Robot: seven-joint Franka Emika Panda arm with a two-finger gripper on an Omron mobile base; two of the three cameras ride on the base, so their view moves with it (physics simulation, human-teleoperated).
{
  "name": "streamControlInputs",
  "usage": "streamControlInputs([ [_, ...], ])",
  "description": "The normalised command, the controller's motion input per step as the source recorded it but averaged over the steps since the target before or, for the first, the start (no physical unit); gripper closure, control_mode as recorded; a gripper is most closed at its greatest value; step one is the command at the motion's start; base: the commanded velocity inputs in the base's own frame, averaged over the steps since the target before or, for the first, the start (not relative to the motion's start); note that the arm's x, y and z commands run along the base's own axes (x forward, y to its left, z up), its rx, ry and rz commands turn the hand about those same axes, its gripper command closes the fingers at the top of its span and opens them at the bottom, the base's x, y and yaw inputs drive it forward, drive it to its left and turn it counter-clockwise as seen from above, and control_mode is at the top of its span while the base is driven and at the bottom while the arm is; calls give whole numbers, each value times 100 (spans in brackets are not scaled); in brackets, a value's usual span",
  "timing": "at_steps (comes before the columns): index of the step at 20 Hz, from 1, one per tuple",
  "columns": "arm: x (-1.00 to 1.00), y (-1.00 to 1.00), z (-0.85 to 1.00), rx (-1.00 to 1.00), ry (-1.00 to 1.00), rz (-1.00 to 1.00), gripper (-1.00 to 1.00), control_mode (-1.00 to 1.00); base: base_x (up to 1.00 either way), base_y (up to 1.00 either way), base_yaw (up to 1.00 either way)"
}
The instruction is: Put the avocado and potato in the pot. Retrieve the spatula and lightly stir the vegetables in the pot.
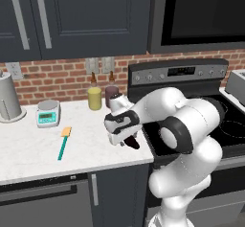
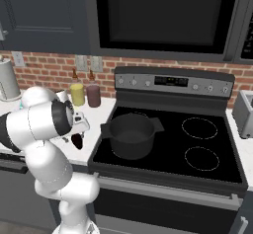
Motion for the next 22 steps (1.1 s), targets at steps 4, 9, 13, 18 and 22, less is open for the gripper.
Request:
streamControlInputs([
  [4,-2,0,-1,2,0,0,100,-100,0,0,0],
  [9,-50,10,56,0,-15,5,100,-100,0,0,0],
  [13,-87,0,100,-2,-31,7,100,-100,0,0,0],
  [18,-98,-11,99,0,-26,6,100,-100,0,0,0],
  [22,-75,-64,100,0,-16,4,100,-100,0,0,0],
])
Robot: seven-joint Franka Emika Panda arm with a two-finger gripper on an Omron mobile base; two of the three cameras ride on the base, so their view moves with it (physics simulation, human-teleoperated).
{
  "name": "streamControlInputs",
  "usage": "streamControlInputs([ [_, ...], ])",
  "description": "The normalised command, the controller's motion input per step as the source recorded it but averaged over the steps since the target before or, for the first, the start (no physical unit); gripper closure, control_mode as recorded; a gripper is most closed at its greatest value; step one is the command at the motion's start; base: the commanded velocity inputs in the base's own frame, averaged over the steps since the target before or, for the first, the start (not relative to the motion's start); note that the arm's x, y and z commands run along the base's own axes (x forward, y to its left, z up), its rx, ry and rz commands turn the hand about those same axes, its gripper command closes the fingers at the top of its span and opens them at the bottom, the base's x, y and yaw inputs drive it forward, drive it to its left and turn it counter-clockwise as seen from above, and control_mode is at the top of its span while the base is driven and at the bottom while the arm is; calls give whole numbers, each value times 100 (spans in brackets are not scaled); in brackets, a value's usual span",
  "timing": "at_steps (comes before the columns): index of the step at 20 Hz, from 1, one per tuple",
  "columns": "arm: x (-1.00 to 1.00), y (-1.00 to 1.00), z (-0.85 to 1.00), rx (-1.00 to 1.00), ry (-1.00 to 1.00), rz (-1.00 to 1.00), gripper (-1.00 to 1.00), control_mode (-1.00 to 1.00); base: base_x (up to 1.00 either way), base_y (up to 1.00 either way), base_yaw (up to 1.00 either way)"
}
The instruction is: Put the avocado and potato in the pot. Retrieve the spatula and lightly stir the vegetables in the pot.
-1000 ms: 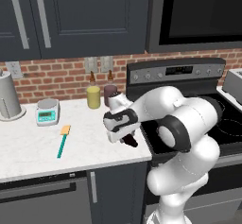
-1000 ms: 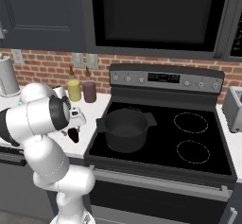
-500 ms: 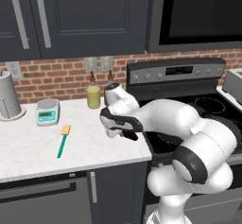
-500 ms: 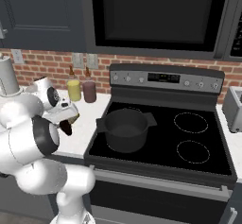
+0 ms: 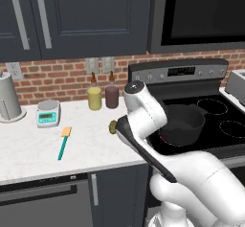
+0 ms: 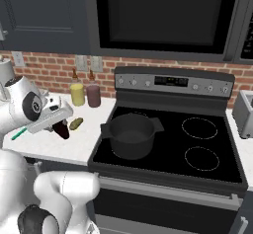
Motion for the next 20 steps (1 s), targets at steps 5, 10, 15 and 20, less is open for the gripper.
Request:
streamControlInputs([
  [5,-45,-94,88,0,-9,1,100,-100,0,0,0],
  [10,-10,-100,73,0,-7,3,100,-100,0,0,0],
  [15,23,-96,21,0,-1,3,100,-100,0,0,0],
  [20,61,-66,-19,0,0,3,100,-100,0,0,0],
])
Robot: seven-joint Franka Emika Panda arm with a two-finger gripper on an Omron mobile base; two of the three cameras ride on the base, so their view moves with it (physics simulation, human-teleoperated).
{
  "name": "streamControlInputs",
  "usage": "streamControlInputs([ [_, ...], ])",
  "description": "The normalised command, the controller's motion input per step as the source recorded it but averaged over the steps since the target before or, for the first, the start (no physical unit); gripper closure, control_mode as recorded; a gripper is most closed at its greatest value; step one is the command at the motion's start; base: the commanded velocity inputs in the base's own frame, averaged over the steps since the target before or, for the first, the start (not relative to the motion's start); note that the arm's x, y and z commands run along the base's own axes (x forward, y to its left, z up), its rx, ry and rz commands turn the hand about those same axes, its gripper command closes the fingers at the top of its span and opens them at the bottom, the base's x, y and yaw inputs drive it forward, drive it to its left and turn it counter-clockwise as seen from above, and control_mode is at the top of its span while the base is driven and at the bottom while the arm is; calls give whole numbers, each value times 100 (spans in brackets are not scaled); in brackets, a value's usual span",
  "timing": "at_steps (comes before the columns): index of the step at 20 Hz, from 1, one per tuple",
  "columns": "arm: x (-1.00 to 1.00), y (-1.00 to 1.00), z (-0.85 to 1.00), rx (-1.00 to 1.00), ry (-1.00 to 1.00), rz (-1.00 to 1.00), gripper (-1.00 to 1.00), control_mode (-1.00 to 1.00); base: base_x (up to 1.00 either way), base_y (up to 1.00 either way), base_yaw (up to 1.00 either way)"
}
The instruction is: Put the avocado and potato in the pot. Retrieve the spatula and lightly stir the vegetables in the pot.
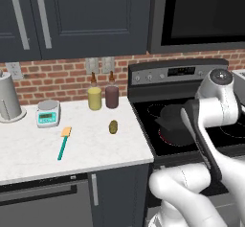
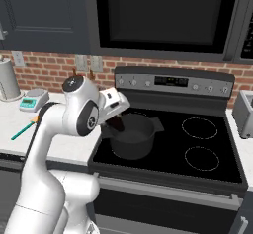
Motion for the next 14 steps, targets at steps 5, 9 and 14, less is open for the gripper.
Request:
streamControlInputs([
  [5,64,-17,-35,0,0,3,100,-100,0,0,0],
  [9,55,0,-46,2,0,0,100,-100,0,0,0],
  [14,34,-10,-41,0,-1,0,100,-100,0,0,0],
])
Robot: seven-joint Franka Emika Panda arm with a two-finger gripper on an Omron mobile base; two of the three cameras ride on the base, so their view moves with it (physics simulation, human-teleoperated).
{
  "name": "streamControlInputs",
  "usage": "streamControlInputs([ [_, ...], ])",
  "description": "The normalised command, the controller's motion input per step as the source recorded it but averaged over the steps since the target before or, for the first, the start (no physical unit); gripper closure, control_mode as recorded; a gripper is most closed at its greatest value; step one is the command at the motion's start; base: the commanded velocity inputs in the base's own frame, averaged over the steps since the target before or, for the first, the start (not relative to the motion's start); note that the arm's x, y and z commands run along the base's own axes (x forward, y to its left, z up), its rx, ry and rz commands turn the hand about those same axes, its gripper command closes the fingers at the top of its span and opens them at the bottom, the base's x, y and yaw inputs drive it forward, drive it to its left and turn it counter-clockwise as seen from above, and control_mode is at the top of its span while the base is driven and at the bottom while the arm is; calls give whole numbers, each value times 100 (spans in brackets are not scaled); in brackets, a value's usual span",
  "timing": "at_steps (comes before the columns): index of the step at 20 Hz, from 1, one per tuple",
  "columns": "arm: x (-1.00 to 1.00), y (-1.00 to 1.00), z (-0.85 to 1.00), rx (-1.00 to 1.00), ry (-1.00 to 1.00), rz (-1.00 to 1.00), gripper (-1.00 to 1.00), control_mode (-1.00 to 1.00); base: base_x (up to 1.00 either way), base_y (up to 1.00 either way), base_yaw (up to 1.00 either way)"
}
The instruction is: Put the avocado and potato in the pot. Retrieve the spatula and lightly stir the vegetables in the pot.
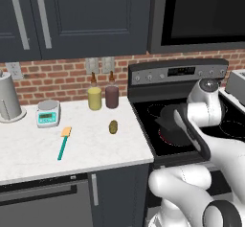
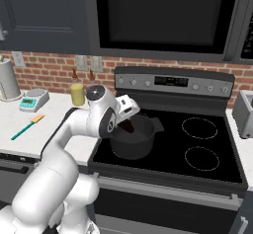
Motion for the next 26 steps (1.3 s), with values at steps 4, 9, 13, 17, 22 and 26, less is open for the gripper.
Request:
streamControlInputs([
  [4,3,-32,-21,0,-3,0,100,-100,0,0,0],
  [9,2,-23,-17,0,-4,0,100,-100,0,0,0],
  [13,16,-5,-16,0,-6,3,100,-100,0,0,0],
  [17,21,0,-6,0,-6,2,100,-100,0,0,0],
  [22,6,0,-4,0,-4,0,100,-100,0,0,0],
  [26,0,0,-2,0,0,0,100,-100,0,0,0],
])
